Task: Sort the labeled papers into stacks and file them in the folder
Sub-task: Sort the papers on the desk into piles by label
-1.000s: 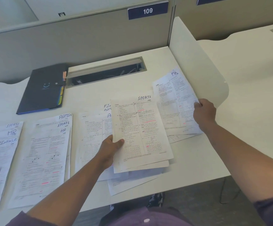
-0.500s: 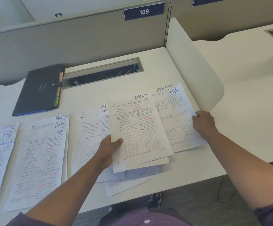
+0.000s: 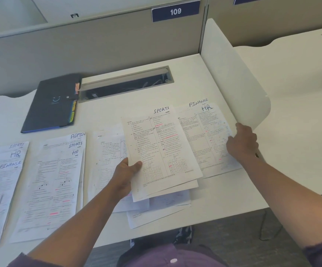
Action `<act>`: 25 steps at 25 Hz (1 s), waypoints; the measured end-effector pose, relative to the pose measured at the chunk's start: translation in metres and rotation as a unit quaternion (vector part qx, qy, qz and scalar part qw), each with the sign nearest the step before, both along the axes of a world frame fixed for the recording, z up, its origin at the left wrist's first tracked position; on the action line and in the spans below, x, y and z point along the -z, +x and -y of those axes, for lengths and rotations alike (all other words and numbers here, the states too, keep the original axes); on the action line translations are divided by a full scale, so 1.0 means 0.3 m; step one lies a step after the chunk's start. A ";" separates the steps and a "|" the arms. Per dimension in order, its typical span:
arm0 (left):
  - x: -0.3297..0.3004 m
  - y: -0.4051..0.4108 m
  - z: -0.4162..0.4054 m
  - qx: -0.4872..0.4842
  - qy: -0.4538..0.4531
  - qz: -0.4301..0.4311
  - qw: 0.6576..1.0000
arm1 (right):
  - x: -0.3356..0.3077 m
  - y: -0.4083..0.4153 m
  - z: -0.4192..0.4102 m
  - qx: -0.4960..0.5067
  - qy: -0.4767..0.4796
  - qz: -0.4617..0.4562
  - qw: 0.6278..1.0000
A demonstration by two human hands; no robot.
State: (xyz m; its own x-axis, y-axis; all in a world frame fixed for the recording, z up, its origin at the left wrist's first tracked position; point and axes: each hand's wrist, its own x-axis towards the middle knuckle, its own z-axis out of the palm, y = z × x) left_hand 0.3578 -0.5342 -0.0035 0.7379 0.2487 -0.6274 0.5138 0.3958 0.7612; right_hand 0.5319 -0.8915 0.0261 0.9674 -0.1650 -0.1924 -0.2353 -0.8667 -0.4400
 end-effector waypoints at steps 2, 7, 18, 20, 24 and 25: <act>-0.001 0.001 -0.011 -0.011 -0.007 0.005 1.000 | -0.009 -0.060 -0.072 -0.041 0.026 0.054 0.997; -0.001 -0.007 -0.059 -0.046 -0.012 0.000 0.999 | -0.013 -0.230 -0.251 -0.108 0.168 -0.108 0.974; -0.028 -0.007 0.005 0.007 -0.011 0.013 1.000 | -0.062 -0.229 -0.273 -0.024 0.447 -0.272 0.852; -0.048 0.020 0.065 0.049 0.003 0.005 0.999 | -0.055 -0.193 -0.233 -0.022 0.387 -0.220 0.895; -0.084 0.047 0.182 0.181 0.216 0.017 0.959 | -0.065 -0.098 -0.075 0.024 0.325 -0.158 0.932; -0.089 0.044 0.209 0.233 0.306 0.030 0.923 | -0.064 -0.077 -0.028 0.036 0.313 -0.149 0.937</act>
State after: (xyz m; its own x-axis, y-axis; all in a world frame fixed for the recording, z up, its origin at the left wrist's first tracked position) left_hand 0.3709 -0.5967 0.0232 0.8829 0.1899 -0.4294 0.4694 -0.3698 0.8018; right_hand 0.5087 -0.8831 0.0454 0.8460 0.0079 -0.5331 -0.4763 -0.4381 -0.7624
